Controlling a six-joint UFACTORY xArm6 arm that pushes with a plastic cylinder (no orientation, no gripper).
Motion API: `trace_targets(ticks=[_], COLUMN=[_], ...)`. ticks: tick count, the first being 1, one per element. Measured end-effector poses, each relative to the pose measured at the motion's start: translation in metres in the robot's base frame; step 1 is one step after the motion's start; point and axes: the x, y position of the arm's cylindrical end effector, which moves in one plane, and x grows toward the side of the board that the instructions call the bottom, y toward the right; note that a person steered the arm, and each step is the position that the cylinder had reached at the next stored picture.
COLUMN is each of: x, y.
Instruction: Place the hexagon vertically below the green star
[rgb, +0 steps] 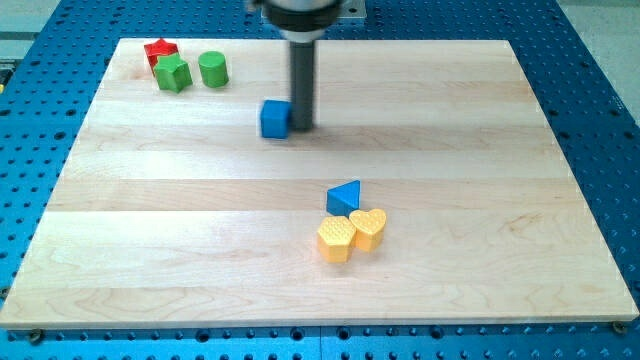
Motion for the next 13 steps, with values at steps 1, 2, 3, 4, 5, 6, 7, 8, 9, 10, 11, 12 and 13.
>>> trace_targets(ticks=[1,2,3,4,5,6,7,8,9,10,11,12,13], x=[0.011,0.046,0.011,-0.008,-0.011,-0.052,-0.028,0.029,0.094,0.178,0.197,0.195,0.190], y=[0.001,-0.032,-0.076,-0.088,-0.054,-0.074,-0.020,0.089,0.191,0.188,0.105,0.021,0.012])
